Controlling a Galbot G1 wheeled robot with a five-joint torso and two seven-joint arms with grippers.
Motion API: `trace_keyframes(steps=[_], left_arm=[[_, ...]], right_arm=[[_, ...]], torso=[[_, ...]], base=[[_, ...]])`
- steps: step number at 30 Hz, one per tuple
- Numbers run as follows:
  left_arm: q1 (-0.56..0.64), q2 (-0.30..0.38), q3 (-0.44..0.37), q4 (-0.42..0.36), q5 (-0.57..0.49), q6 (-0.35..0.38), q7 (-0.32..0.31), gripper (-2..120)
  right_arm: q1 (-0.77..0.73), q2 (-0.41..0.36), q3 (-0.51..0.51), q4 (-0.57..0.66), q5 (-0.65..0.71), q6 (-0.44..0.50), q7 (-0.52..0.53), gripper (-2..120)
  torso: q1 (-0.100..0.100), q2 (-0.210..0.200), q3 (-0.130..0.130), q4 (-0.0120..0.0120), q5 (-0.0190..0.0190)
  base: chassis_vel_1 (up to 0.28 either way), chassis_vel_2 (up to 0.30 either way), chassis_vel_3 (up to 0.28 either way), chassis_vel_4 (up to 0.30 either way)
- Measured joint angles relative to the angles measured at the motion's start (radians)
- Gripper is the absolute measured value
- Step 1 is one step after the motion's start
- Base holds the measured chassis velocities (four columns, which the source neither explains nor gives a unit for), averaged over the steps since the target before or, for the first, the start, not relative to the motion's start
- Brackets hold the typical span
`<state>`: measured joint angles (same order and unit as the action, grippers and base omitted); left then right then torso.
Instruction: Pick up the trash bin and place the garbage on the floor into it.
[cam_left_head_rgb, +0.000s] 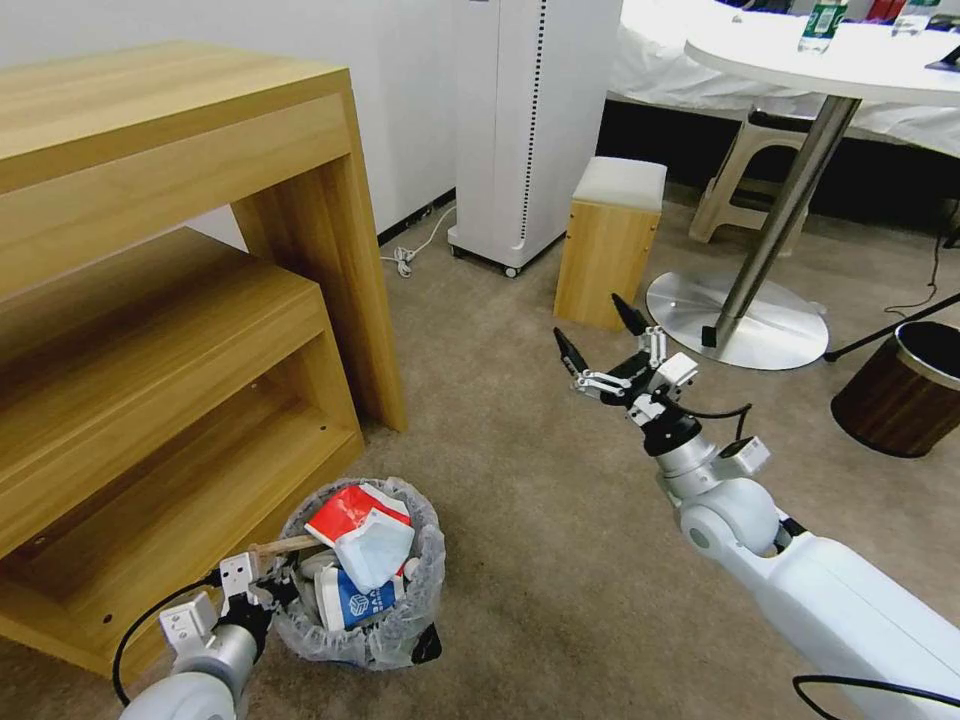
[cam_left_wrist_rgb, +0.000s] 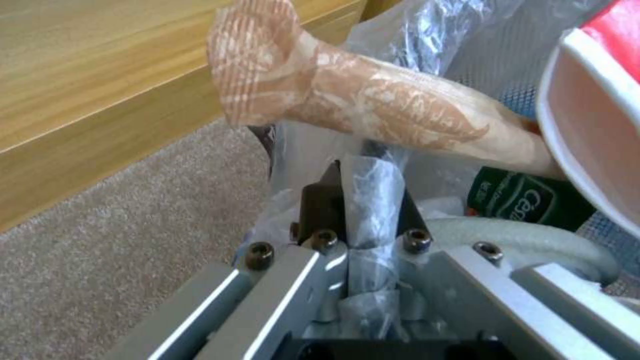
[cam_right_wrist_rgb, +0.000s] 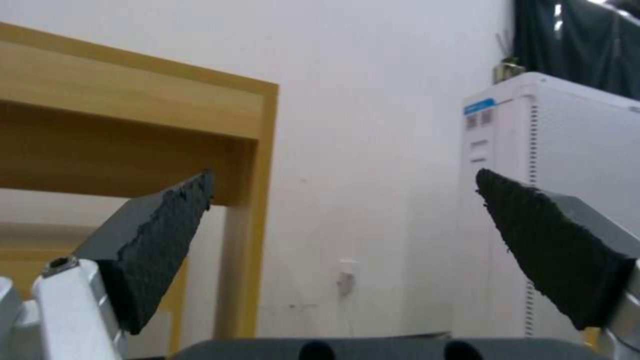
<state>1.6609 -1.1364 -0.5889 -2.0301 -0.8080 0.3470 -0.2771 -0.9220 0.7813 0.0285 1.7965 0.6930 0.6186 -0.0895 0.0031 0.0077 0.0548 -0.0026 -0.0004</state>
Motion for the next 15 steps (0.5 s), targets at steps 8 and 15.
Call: trace_keyframes(steps=[8,15], left_arm=[[0.005,-0.005,-0.007,-0.027,0.017,-0.016,-0.009,9],[0.037,-0.01,-0.028,-0.077,0.024,-0.025,-0.015,36]], right_arm=[[-0.051,0.005,0.063,-0.004,-0.047,-0.019,0.028,100],[-0.066,0.025,0.077,-0.001,-0.089,-0.028,0.056,100]], torso=[[0.0,0.0,0.0,-0.0005,-0.0005],[0.0,0.0,0.0,0.0002,0.0002]], base=[[0.0,0.0,0.0,0.0],[0.0,0.0,0.0,0.0]])
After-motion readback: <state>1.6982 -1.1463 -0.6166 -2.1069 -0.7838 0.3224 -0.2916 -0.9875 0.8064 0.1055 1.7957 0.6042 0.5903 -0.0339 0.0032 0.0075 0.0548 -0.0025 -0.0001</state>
